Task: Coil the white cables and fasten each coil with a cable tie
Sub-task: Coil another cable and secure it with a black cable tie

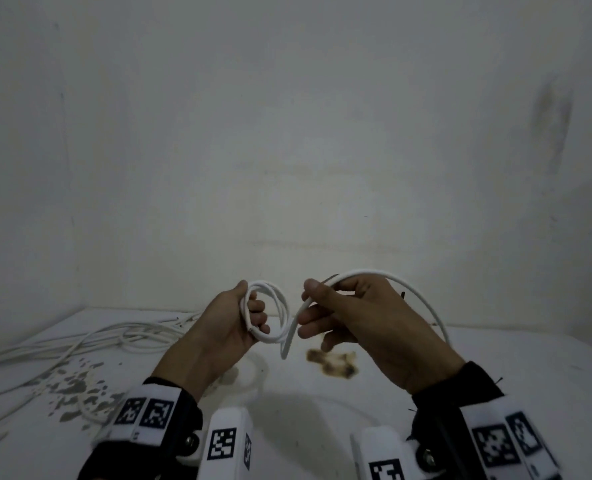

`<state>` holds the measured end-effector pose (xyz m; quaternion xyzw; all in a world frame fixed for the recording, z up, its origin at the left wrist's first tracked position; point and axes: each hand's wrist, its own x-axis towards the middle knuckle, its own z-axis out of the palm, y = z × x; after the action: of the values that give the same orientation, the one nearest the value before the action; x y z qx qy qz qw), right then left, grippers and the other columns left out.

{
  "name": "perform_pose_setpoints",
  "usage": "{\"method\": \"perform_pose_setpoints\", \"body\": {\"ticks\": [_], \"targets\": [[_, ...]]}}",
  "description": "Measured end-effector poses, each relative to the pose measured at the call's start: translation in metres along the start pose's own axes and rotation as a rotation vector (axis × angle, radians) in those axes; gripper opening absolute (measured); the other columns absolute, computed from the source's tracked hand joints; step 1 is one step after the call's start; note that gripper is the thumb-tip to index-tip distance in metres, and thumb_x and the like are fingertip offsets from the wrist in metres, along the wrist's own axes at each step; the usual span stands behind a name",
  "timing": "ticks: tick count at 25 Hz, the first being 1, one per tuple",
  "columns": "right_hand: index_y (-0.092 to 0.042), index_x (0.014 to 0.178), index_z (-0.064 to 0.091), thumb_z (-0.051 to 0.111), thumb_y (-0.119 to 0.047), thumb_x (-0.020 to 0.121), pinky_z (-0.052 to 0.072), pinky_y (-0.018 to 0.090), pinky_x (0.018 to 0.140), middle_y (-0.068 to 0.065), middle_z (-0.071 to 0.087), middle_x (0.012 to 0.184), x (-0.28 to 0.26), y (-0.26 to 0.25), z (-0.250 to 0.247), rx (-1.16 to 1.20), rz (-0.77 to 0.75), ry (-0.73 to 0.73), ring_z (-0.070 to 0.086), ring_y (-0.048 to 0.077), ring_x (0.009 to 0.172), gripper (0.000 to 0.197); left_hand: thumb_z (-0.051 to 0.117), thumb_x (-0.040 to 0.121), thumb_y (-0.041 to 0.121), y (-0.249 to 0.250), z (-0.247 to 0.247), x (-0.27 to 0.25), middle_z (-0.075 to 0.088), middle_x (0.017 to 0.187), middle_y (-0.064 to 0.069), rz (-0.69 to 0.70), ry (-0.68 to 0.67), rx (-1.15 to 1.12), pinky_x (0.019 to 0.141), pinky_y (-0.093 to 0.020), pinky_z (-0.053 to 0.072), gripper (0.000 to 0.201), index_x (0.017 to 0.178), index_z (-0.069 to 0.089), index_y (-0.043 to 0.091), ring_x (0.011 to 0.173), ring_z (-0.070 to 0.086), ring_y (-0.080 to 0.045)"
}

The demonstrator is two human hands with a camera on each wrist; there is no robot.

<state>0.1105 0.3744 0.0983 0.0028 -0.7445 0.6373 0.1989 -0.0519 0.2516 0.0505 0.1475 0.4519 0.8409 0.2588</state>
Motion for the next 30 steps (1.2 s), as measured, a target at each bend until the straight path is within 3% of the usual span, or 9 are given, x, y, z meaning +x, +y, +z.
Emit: {"method": "perform_pose_setpoints", "body": {"ticks": [5, 8, 11, 13, 17, 20, 23, 28, 30], "targets": [[0.010, 0.099, 0.069, 0.062, -0.019, 0.096, 0.057, 0.027, 0.053, 0.025, 0.074, 0.089, 0.003, 0.010, 0.008, 0.099, 0.073, -0.040, 0.073, 0.027, 0.072, 0.030, 0.032, 0.105, 0.035, -0.017, 0.017, -0.003, 0.049, 0.061, -0.002, -0.042, -0.130, 0.223, 0.058, -0.031, 0.039, 0.039, 0.093, 0.057, 0.007, 0.051, 0.046, -0.013], [0.013, 0.100, 0.067, 0.064, -0.017, 0.096, 0.059, 0.029, 0.055, 0.024, 0.074, 0.086, 0.006, 0.013, 0.009, 0.136, 0.055, 0.018, 0.073, 0.026, 0.069, 0.031, 0.035, 0.106, 0.035, -0.025, 0.025, -0.007, 0.050, 0.062, -0.002, -0.039, -0.164, 0.380, 0.064, -0.030, 0.038, 0.044, 0.105, 0.064, 0.003, 0.056, 0.045, -0.013], [0.012, 0.093, 0.068, 0.066, -0.016, 0.094, 0.060, 0.028, 0.055, 0.023, 0.074, 0.080, 0.008, 0.013, 0.002, 0.161, -0.001, 0.158, 0.073, 0.026, 0.066, 0.028, 0.038, 0.105, 0.033, -0.022, 0.033, -0.018, 0.042, 0.053, 0.000, -0.060, -0.171, 0.431, 0.048, -0.025, 0.031, 0.036, 0.080, 0.052, 0.011, 0.047, 0.033, -0.013], [0.010, 0.093, 0.068, 0.067, -0.018, 0.094, 0.060, 0.028, 0.055, 0.020, 0.074, 0.075, 0.009, 0.015, -0.001, 0.157, -0.018, 0.216, 0.073, 0.025, 0.065, 0.029, 0.041, 0.103, 0.034, -0.020, 0.038, -0.024, 0.035, 0.053, 0.002, -0.085, -0.200, 0.451, 0.047, -0.024, 0.026, 0.035, 0.073, 0.046, 0.017, 0.047, 0.026, -0.012], [0.004, 0.097, 0.068, 0.068, -0.031, 0.093, 0.054, 0.030, 0.049, 0.017, 0.075, 0.072, 0.008, 0.020, -0.003, 0.079, 0.037, 0.246, 0.070, 0.026, 0.058, 0.036, 0.039, 0.101, 0.040, -0.021, 0.043, -0.030, 0.030, 0.054, 0.005, -0.045, -0.163, 0.549, 0.050, -0.026, 0.024, 0.033, 0.077, 0.044, 0.017, 0.047, 0.024, -0.011], [-0.003, 0.086, 0.071, 0.069, -0.049, 0.088, 0.046, 0.025, 0.043, 0.011, 0.075, 0.069, 0.008, 0.023, -0.009, -0.097, 0.077, 0.263, 0.069, 0.024, 0.053, 0.046, 0.037, 0.101, 0.052, -0.019, 0.044, -0.032, 0.031, 0.052, 0.006, 0.020, -0.092, 0.610, 0.047, -0.025, 0.028, 0.042, 0.085, 0.048, 0.015, 0.045, 0.026, -0.011], [-0.004, 0.075, 0.072, 0.070, -0.058, 0.082, 0.048, 0.027, 0.045, 0.007, 0.074, 0.065, 0.010, 0.026, -0.017, -0.264, 0.048, 0.301, 0.071, 0.024, 0.055, 0.055, 0.038, 0.097, 0.060, -0.017, 0.043, -0.032, 0.026, 0.052, 0.006, 0.040, -0.046, 0.587, 0.048, -0.025, 0.020, 0.049, 0.082, 0.049, 0.015, 0.045, 0.020, -0.012], [0.003, 0.062, 0.063, 0.076, -0.051, 0.080, 0.051, 0.028, 0.045, 0.008, 0.070, 0.058, 0.013, 0.034, -0.037, -0.372, 0.028, 0.422, 0.067, 0.021, 0.047, 0.059, 0.047, 0.092, 0.063, -0.010, 0.037, -0.027, 0.020, 0.050, 0.006, 0.041, -0.012, 0.452, 0.047, -0.026, 0.012, 0.050, 0.071, 0.043, 0.018, 0.042, 0.013, -0.012], [-0.003, 0.059, 0.055, 0.080, -0.044, 0.079, 0.049, 0.027, 0.042, 0.010, 0.067, 0.054, 0.012, 0.036, -0.046, -0.384, 0.031, 0.464, 0.062, 0.021, 0.041, 0.052, 0.048, 0.092, 0.061, -0.006, 0.033, -0.025, 0.018, 0.047, 0.007, 0.013, -0.029, 0.334, 0.041, -0.020, 0.012, 0.050, 0.066, 0.040, 0.019, 0.037, 0.012, -0.010]]}}
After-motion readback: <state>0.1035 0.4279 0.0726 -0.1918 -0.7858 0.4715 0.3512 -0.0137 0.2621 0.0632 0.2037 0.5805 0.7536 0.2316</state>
